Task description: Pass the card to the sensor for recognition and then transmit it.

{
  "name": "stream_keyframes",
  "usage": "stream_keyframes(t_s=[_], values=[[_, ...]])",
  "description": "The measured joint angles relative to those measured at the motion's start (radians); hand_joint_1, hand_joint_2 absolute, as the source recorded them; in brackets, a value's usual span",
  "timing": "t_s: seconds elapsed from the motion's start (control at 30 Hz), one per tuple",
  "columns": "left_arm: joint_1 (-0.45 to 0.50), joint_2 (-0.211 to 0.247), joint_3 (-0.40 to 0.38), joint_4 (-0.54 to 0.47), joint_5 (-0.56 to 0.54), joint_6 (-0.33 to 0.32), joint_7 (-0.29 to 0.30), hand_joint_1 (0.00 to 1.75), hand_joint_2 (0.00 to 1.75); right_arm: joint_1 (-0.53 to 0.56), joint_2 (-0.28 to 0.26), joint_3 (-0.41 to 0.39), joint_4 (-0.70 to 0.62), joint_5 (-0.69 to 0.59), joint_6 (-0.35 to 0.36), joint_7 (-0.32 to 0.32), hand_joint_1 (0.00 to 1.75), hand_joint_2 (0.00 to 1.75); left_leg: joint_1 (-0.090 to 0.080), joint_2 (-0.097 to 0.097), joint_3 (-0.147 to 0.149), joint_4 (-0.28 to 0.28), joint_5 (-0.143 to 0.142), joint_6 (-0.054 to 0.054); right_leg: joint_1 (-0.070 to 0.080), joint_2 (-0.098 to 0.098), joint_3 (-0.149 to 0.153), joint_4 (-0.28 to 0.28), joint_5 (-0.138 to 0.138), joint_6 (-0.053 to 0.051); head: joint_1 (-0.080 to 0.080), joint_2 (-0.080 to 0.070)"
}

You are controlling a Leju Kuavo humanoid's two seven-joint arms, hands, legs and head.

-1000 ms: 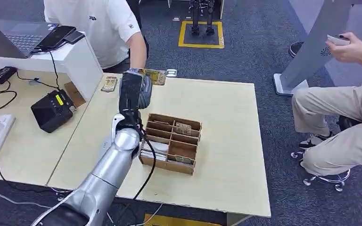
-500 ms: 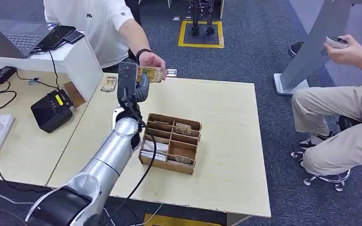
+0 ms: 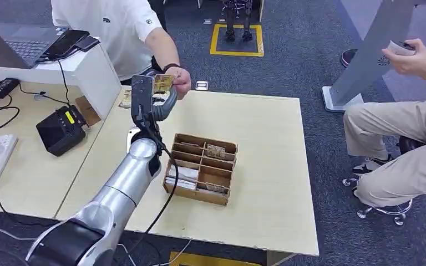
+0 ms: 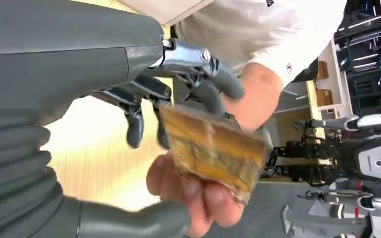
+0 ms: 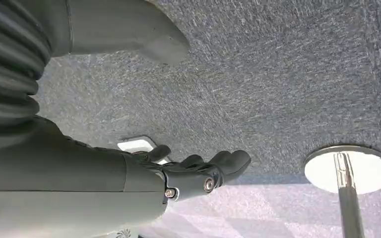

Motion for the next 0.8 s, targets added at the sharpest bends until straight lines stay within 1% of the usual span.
stream_keyframes(t_s=[0.27,0.43,0.57,0.7,0.8], values=[[0.005,0.008,0.0,-0.003,0.018,-0.008,-0.009,0.0,1.75,-0.003,-0.003,0.0,0.012,-0.006,0.0,0.002,0.0,1.75,0.0,0.0,0.0,0.0,0.0,0.0,0.0,0.0,0.0,0.0,0.0,0.0,0.0,0.0],[0.038,0.019,0.0,-0.051,0.053,-0.024,-0.018,0.0,1.75,-0.005,-0.004,0.0,0.019,-0.013,0.0,0.002,0.0,1.75,0.0,0.0,0.0,0.0,0.0,0.0,0.0,0.0,0.0,0.0,0.0,0.0,0.0,0.0],[0.102,0.032,0.0,-0.145,0.08,-0.043,-0.047,0.0,1.75,-0.007,-0.004,0.0,0.023,-0.033,0.0,0.002,0.0,1.75,0.0,0.0,0.0,0.0,0.0,0.0,0.0,0.0,0.0,0.0,0.0,0.0,0.0,0.0],[0.203,0.046,0.0,-0.296,0.088,-0.048,-0.085,0.0,1.75,-0.007,-0.004,0.0,0.025,-0.047,0.0,0.002,0.0,1.75,0.0,0.0,0.0,0.0,0.0,0.0,0.0,0.001,-0.001,0.0,-0.001,0.0,0.0,0.0],[0.284,0.056,-0.001,-0.41,0.068,-0.03,-0.132,0.0,1.75,-0.008,-0.004,0.0,0.025,-0.063,0.0,0.001,0.0,1.75,0.0,0.0,-0.001,0.0,-0.001,0.0,0.0,0.001,-0.001,0.0,-0.001,0.0,0.0,0.0]])
